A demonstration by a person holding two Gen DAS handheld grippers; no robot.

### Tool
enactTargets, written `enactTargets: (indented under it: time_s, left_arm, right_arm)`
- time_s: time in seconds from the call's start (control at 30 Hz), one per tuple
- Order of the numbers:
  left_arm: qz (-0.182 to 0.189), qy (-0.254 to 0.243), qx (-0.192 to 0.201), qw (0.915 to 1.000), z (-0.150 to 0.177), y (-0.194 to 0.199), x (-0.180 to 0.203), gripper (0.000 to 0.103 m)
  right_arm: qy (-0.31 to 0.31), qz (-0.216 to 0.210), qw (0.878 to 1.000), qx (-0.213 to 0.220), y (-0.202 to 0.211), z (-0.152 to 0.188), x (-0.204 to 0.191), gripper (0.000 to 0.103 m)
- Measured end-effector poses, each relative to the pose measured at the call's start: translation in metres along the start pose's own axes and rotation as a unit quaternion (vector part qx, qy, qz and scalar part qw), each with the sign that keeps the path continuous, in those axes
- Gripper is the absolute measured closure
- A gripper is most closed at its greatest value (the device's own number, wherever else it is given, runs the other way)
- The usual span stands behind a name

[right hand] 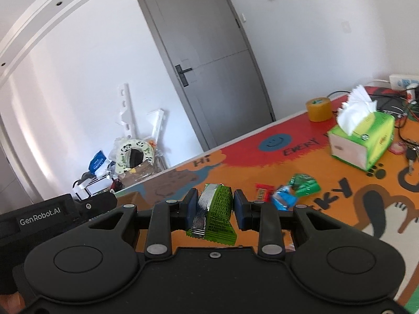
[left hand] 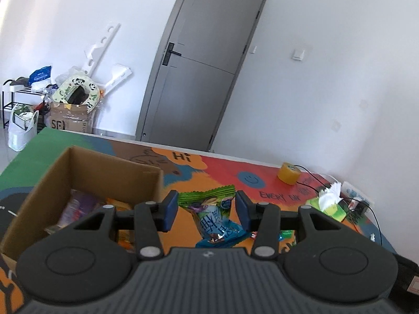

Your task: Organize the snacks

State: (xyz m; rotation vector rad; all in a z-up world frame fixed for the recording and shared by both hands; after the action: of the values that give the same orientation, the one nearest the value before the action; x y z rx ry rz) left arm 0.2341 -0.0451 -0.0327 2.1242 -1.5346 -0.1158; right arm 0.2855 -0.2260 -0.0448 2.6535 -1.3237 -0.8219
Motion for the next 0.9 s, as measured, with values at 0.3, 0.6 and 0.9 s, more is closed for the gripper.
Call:
enactTargets:
  time_s: [0.3, 0.6, 0.9]
  left_arm:
    - [-0.03, 0.022, 0.008, 0.9993, -0.017, -0.002, -0.049, 0.057]
    - [-0.052, 0.049, 0.0, 0.9975, -0.021, -0.013, -0.088, 0.057]
    - [-0.043, 0.075, -0.035, 0.9957, -0.016, -0.023, -0.112, 0.033]
  right_arm:
    - [0.016, -0.021, 1.0, -0.015, -0.021, 0.007, -0.032, 0.072]
    - [0.039, -0.04, 0.998, -0.028, -0.042, 0.01, -0.067, 0.072]
    - [0.058, -0.045, 0.996, -0.042, -0.064, 0.01, -0.094, 0.072]
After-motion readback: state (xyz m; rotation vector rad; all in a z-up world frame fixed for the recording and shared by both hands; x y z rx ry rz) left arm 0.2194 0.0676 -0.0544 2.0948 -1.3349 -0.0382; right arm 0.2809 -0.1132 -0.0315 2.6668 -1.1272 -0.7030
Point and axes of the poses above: each gripper's, at about its wrist camera, not at the fingertips, and y roughly against the way its jaws point, x to its right, z to its underside, the point moved 8 cm from there along -y, roughly the way its jaws point, and after that the axes turned 13 degrees about -z, right-handed, at the moved point
